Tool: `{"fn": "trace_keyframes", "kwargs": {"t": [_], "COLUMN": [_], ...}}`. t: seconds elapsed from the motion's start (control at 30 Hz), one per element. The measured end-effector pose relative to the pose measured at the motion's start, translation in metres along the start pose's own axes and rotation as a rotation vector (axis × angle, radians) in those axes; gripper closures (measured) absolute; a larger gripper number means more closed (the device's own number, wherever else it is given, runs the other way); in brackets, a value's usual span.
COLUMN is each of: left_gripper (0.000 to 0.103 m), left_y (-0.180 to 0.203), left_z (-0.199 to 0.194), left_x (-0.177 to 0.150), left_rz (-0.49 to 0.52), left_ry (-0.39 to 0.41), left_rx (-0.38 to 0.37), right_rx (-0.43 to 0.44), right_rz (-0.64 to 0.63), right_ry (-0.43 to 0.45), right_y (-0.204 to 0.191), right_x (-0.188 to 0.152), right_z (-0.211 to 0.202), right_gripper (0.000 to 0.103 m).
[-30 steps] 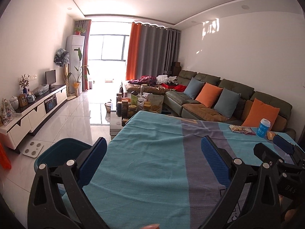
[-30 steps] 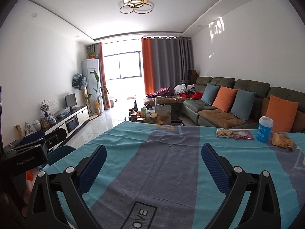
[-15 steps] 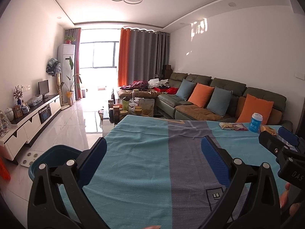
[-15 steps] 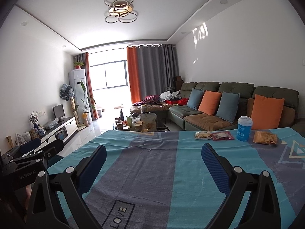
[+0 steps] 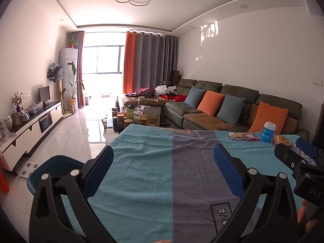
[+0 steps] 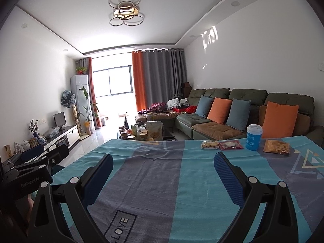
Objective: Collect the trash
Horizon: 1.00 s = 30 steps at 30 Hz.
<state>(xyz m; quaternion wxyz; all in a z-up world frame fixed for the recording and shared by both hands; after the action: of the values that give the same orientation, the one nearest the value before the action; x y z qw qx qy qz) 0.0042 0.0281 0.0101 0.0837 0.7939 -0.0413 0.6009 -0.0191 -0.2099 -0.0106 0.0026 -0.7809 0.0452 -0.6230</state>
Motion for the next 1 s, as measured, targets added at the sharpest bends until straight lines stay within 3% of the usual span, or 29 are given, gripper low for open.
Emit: {"fn": "trace_keyframes", "kwargs": {"t": [1.0], "left_gripper": [0.006], "left_y": [0.0037], "left_z": [0.003], "left_x": [0.0052], "left_rz": [0.0], "left_ry": [0.012], "left_rx": [0.009], "right_rx": [-0.015], "right_rz": [-0.006], "right_ry": [0.0], "right_y": [0.0034], "right_x": [-0.0005], "right_z": [-0.0002], "right_gripper": [0.007]}}
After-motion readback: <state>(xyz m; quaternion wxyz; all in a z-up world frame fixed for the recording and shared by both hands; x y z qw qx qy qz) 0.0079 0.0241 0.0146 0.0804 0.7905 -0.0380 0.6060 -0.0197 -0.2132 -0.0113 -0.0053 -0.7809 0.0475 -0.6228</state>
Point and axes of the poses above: each gripper's, at about its wrist camera, not at the fingertips, and z roughly the way its jaws point, y to its right, x to its top, the point moved 1 cm from there along z, roughly the way its jaws point, and after that the axes turned 4 degrees about -x, right-handed, at the moved point
